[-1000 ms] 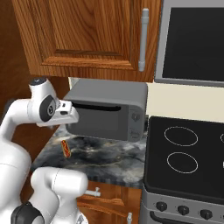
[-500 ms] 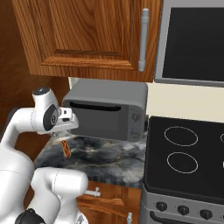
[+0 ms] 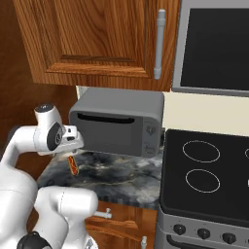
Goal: Store the hot dog in the freezer for long-term storage. Close the freezer door after placing the cooked food.
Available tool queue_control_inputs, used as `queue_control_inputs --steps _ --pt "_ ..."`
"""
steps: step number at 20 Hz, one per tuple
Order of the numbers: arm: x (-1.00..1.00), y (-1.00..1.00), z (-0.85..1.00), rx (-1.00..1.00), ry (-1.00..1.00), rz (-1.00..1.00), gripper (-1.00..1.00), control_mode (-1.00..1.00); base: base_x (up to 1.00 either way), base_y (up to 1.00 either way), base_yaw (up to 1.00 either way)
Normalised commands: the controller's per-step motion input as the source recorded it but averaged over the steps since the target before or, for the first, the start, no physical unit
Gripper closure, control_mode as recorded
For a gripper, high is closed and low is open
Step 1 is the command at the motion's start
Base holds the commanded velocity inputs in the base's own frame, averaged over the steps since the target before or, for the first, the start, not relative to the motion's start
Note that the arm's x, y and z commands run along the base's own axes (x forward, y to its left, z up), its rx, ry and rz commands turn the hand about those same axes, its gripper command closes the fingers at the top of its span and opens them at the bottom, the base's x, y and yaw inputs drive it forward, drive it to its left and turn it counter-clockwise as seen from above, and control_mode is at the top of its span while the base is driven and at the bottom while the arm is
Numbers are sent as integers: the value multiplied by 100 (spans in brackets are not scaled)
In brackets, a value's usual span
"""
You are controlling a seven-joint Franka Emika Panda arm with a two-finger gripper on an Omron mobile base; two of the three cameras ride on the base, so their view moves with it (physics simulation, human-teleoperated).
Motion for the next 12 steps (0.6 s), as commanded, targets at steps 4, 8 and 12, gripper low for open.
queue_control_inputs --steps 4,8,12 --pt "0 5 -28 0 2 0 -100 -100 0 0 0" --pt "4 0 -33 0 3 0 -100 -100 0 0 0" --pt "8 0 -37 0 6 0 -100 -100 0 0 0"
